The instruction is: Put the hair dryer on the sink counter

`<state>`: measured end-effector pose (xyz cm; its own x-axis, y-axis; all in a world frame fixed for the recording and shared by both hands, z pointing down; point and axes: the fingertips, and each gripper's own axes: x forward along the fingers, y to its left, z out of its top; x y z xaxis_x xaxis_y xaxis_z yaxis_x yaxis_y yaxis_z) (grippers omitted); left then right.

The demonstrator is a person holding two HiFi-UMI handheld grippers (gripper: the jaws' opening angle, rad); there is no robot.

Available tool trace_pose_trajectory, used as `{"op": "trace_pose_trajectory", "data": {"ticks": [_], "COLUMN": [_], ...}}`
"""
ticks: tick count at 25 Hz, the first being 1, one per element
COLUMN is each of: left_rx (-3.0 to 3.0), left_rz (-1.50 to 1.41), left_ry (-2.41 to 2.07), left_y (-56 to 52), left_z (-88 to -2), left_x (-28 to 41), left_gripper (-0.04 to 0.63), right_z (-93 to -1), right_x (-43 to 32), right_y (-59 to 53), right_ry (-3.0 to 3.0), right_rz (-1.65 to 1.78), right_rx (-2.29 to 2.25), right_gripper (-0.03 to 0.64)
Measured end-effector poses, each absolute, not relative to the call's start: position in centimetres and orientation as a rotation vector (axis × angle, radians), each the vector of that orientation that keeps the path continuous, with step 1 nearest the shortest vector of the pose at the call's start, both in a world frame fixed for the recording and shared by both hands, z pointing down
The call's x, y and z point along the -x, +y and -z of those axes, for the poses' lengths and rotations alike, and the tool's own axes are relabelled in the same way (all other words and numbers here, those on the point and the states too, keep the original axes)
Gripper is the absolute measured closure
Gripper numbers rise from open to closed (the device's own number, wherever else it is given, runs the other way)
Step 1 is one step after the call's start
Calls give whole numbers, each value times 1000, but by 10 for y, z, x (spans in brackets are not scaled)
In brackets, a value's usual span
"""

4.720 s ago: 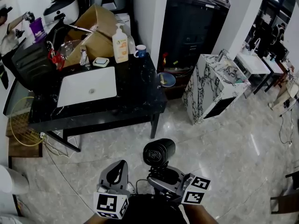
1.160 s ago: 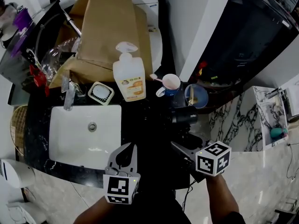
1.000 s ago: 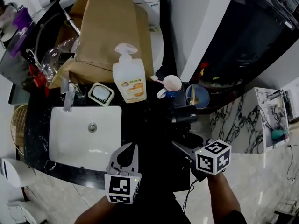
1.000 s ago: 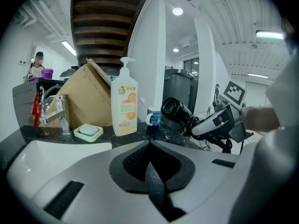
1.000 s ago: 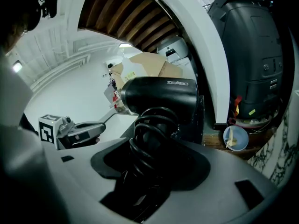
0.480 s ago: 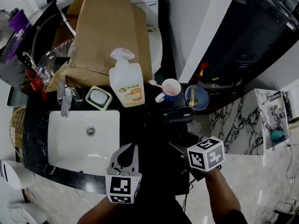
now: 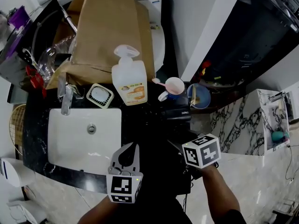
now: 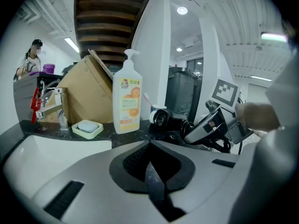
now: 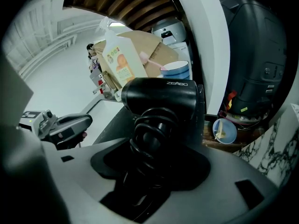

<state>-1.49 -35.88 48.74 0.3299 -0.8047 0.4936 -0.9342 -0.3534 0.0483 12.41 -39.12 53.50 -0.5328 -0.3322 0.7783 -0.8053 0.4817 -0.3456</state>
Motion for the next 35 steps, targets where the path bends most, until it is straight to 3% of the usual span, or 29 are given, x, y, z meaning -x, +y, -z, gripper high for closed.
{"op": "trace_pose_trajectory", "data": {"ticks": [23,35], "left_rx": [-2301,-2329], "left_rz": [-551,-510], "left_ry": [-1544,-1557], "left_y": [-345,-322], "left_z": [-479,-462], "left_x": [5,16], "left_gripper": [588,588], "right_z": [-561,-527], "right_x": [-135,-156], "right_y": [-380,-362], "right_ry": [-1946,-1948], "right_rz": [-879,-770], "right_rx": [-1026,-1265], "right_gripper": [338,319]}}
